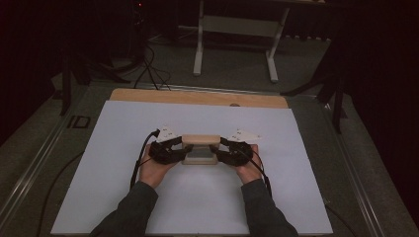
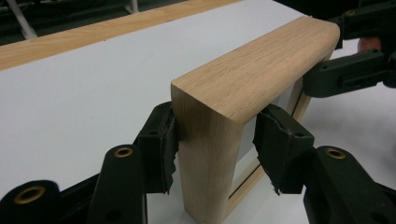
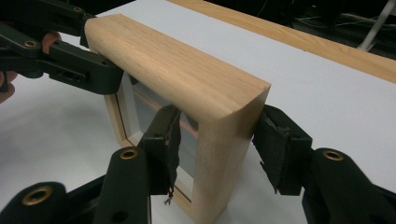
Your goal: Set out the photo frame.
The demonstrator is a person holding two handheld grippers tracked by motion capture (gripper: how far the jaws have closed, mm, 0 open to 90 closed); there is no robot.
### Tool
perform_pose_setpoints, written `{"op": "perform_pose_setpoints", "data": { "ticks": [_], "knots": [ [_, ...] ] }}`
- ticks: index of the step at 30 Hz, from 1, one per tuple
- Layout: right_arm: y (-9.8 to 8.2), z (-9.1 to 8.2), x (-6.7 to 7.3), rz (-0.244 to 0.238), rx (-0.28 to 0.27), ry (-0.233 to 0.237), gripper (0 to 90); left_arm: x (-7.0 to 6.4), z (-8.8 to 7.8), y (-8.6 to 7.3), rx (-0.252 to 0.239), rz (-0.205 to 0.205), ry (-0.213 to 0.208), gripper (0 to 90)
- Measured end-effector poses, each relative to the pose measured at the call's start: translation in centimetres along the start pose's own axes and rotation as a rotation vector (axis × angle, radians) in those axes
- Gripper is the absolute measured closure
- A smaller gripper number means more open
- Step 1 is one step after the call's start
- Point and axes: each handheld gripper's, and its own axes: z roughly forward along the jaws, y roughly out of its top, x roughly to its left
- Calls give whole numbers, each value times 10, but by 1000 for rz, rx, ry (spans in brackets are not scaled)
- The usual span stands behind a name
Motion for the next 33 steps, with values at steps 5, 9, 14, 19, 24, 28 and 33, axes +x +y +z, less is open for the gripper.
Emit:
{"op": "perform_pose_setpoints", "data": {
  "ticks": [5,9,14,19,24,28,33],
  "knots": [
    [-3,0,-2,10,9,18,509,1,0,-3,-10,-11,-9,487],
    [-11,3,-4,19,35,27,515,1,1,-5,-16,-16,-15,491],
    [-15,7,-4,17,52,28,527,3,2,-9,-1,-16,-18,501],
    [-17,7,-4,15,61,29,546,2,4,-14,11,-18,-10,506],
    [-21,8,-6,17,74,26,568,2,8,-22,36,-20,3,524],
    [-22,8,-6,19,77,26,584,1,10,-24,43,-10,14,530],
    [-25,9,-8,25,95,28,616,3,11,-24,36,-19,13,535]
  ]
}}
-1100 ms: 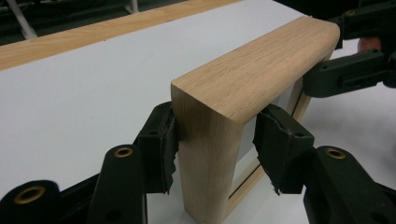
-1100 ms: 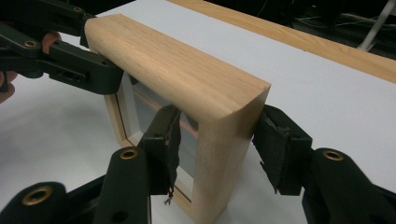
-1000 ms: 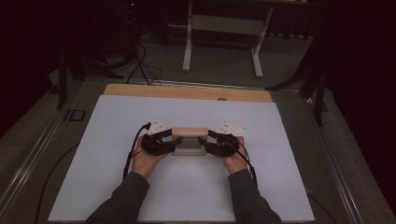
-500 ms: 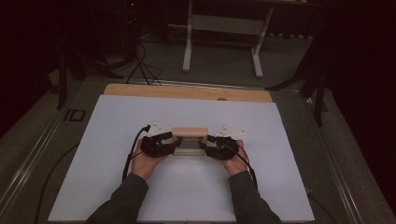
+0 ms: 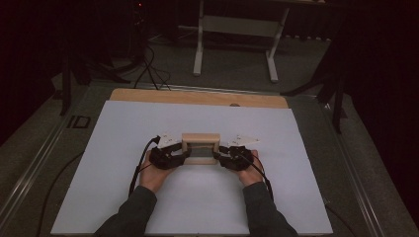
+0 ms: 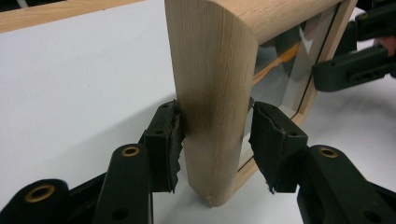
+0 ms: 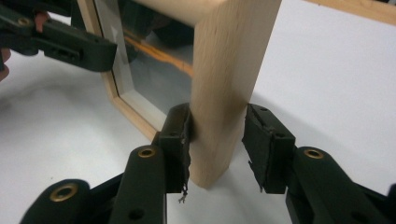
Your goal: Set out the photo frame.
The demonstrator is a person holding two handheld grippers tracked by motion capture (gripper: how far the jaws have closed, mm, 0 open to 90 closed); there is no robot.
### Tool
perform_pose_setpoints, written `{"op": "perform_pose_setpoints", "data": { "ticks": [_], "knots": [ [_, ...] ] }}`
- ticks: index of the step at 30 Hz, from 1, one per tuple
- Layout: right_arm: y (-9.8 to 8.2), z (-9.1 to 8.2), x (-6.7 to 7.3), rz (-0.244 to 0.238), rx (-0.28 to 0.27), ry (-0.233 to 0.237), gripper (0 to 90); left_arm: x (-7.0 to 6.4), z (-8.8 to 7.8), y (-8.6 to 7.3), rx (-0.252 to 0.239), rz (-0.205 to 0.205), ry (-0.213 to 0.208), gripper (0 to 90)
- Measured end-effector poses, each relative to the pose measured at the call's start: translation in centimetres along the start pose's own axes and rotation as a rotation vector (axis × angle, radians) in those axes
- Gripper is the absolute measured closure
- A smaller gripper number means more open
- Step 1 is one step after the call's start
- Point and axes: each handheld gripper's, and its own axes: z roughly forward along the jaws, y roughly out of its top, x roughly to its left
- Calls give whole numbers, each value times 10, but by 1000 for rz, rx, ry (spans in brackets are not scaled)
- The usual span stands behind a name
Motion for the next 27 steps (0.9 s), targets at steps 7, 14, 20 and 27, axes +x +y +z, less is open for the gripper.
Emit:
{"op": "perform_pose_setpoints", "data": {
  "ticks": [7,14,20,27],
  "knots": [
    [-1,2,1,0,13,-7,622,6,6,-1,-24,-53,-6,536],
    [-2,3,0,2,14,-8,633,8,8,-1,-29,-74,-16,530],
    [-2,3,0,1,15,-8,636,9,8,0,-25,-69,-18,530],
    [-2,3,0,3,14,-3,642,11,8,-1,-26,-75,-30,528]
  ]
}}
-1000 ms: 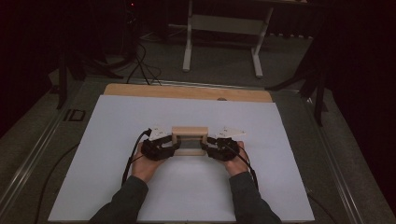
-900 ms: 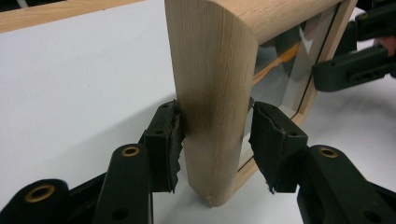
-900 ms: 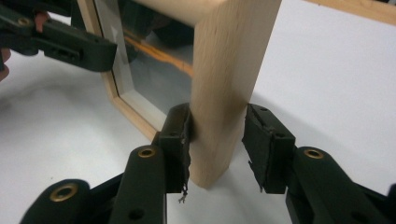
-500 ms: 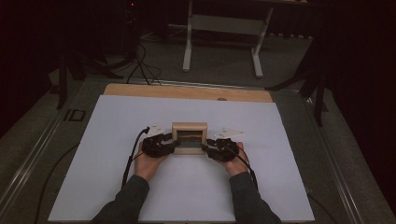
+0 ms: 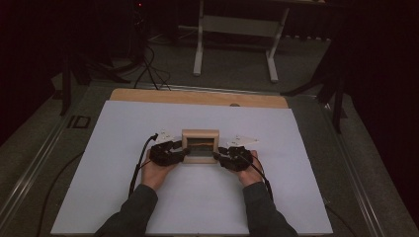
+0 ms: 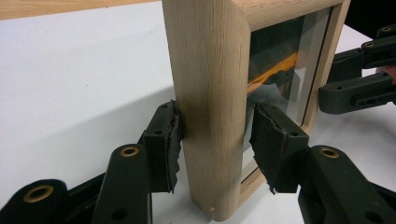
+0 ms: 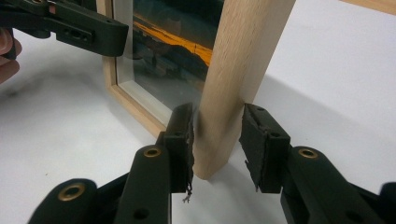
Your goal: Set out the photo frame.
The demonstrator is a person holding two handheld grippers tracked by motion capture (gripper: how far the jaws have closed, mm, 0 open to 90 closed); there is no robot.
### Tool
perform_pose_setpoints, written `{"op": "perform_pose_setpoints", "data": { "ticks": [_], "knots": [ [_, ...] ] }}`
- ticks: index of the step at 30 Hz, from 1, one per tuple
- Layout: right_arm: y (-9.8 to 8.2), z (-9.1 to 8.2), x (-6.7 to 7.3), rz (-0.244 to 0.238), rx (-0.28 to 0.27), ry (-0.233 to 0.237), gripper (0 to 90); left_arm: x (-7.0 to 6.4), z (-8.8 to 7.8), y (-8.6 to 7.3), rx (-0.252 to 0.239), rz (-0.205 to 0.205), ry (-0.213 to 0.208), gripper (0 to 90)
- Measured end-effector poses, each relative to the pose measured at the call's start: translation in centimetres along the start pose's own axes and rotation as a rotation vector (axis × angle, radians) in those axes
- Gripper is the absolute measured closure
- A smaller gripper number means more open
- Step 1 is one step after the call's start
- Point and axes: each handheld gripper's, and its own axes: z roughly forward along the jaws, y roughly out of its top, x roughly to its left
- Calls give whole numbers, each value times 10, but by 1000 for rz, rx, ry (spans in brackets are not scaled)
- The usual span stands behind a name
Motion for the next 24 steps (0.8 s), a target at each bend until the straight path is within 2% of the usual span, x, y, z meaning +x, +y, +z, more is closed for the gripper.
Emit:
{"op": "perform_pose_setpoints", "data": {
  "ticks": [6,14,24],
  "knots": [
    [0,0,0,1,2,1,641,0,0,0,3,2,-3,527],
    [0,0,0,2,0,12,576,1,0,0,25,-18,-5,503],
    [2,-10,-4,11,-22,12,530,2,-6,2,9,-39,9,477]
  ]
}}
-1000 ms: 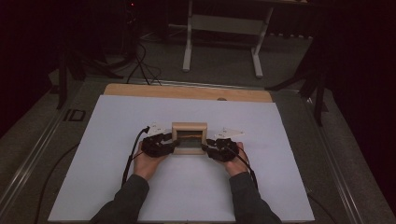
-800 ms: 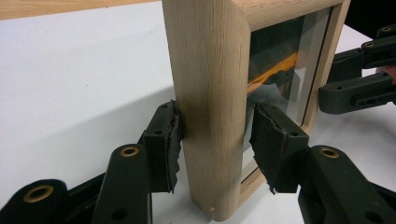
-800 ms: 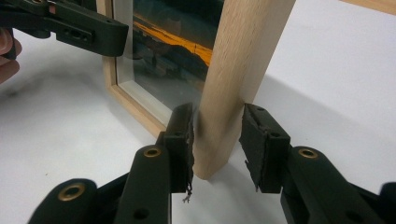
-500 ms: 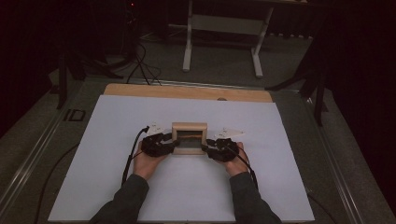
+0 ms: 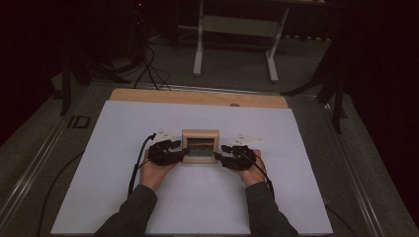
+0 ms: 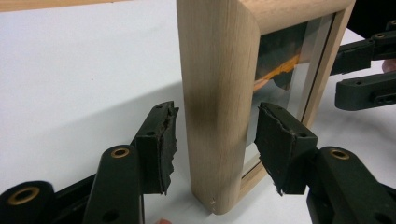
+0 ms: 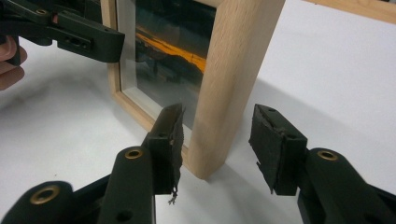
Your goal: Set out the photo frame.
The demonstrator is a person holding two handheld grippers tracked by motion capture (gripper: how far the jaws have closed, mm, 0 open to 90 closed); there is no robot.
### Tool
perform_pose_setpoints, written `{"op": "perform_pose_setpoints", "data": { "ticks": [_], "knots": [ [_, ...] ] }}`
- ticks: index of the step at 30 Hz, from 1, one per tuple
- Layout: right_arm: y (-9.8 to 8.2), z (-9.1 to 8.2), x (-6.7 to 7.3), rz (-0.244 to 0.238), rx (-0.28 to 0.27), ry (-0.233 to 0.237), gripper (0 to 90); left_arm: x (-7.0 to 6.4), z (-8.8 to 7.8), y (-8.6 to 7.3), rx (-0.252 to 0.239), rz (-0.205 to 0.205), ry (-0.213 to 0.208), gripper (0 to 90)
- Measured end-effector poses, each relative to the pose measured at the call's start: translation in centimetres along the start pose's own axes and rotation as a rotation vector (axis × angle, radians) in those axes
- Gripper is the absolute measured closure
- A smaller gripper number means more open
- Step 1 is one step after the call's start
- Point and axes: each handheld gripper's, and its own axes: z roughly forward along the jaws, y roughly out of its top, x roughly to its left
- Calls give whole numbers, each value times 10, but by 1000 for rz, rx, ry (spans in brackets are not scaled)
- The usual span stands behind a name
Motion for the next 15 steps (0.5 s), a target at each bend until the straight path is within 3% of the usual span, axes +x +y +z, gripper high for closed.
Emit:
{"op": "perform_pose_setpoints", "data": {
  "ticks": [15],
  "knots": [
    [2,-9,-3,-3,-15,-17,515,-1,-16,6,-21,2,23,458]
  ]
}}
